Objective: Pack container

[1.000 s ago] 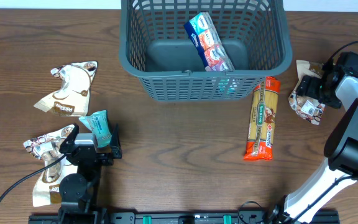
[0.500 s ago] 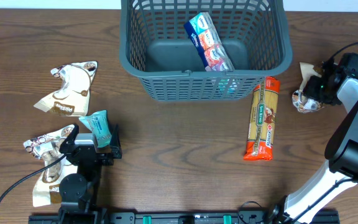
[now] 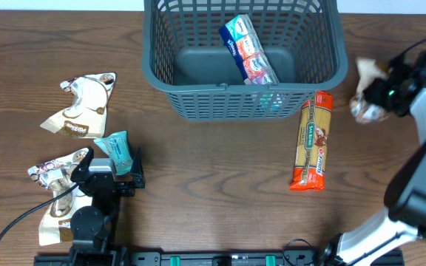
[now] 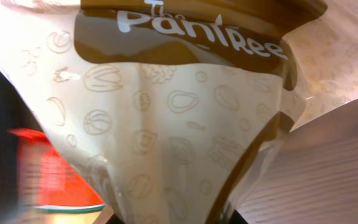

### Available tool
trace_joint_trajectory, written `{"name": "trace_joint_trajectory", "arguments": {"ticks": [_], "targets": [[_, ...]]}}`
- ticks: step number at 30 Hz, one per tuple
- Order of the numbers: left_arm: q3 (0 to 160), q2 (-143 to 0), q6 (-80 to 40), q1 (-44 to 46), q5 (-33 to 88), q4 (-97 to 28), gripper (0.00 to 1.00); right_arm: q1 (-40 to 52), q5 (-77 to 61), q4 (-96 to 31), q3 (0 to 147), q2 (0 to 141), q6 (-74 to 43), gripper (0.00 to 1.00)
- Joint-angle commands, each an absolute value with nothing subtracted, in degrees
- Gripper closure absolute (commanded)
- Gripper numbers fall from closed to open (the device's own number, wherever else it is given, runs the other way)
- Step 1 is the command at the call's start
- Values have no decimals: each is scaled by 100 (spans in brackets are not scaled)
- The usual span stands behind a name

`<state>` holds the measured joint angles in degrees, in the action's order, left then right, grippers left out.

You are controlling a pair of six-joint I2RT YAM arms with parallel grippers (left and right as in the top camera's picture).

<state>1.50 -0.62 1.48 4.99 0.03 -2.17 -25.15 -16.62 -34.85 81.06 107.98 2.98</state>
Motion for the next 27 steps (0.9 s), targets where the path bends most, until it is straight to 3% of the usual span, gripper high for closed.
{"name": "trace_joint_trajectory", "arguments": {"ticks": [1, 13, 27], "targets": [[23, -23, 139, 523, -47, -423, 1, -2488, -1828, -3452, 8464, 9767, 346, 99], [23, -23, 139, 523, -47, -423, 1, -2364, -3262, -3336, 8554, 7822, 12, 99], [23, -23, 139, 521, -47, -423, 1, -926, -3750, -1861, 8556, 7907, -952, 99]]}}
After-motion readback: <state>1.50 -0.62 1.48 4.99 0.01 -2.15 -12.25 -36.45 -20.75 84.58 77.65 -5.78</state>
